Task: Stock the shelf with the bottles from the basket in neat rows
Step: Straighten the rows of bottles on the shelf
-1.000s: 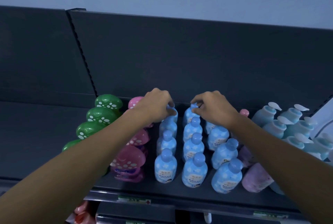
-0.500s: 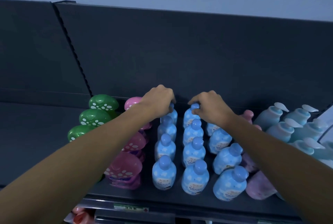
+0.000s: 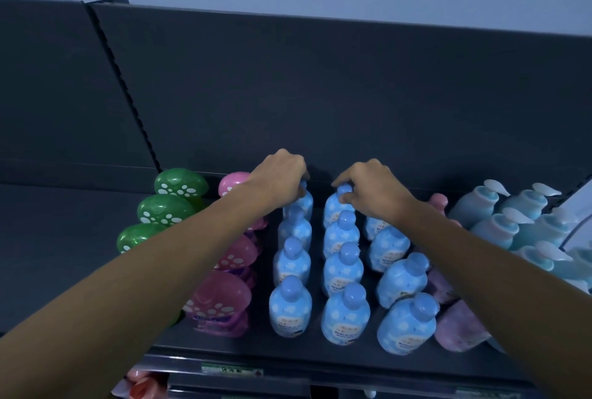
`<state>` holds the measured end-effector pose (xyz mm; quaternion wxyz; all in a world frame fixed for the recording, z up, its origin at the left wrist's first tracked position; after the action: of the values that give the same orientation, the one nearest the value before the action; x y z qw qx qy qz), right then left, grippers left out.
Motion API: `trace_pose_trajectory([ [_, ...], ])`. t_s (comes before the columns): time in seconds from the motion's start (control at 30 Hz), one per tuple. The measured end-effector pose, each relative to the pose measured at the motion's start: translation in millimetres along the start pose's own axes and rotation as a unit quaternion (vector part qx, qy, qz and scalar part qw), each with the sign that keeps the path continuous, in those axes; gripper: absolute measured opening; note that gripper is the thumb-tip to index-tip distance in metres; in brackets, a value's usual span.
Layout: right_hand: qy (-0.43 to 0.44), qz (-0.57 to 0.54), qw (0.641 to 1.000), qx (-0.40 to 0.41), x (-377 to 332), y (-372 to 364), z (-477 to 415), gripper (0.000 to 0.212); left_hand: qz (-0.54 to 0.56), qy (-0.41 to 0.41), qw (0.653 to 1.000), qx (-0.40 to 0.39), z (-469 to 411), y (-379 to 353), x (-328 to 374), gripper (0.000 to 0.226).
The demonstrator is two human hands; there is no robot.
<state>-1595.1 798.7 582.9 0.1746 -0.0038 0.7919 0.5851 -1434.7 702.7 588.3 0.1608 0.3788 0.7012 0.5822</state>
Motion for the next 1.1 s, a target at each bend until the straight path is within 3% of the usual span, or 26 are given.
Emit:
trace_pose_trajectory([
  [0.13,-0.01,-0.018,1.0,0.0,-1,8,6,0.04,-0.011,0.0,1.0,-0.011,3,5,3,0.04],
  [0.3,0.007,-0.008,0.999,0.042,0,41,24,0.042,-0.053,-0.007,0.998,0.035,14,22,18,0.022],
  [0.5,-0.013,0.035,0.998,0.045,14,80,87,0.029,0.057,-0.03,0.997,0.032,44,30,75,0.021],
  [0.67,-0.02,0.063,0.997,0.026,35,99,145,0.024,0.105,-0.103,0.989,0.021,84,26,133,0.017],
  [0.93,0.014,0.118,0.991,-0.057,74,106,187,0.025,0.081,-0.138,0.987,-0.027,127,4,181,0.039],
  [1.1,0.058,0.105,0.991,-0.057,84,102,198,0.028,0.038,-0.116,0.992,-0.024,133,-8,191,0.041],
])
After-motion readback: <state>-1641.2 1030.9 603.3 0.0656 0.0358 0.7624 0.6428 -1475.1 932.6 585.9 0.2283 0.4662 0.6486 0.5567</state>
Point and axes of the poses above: each hand's wrist, its own z-axis away from the middle knuckle, its own y-axis out of the back of the hand, x = y × z, the point moved 3 cm from there along -z, towards the middle knuckle, and after that the axes turned 13 degrees about x, right-handed, at the moved point
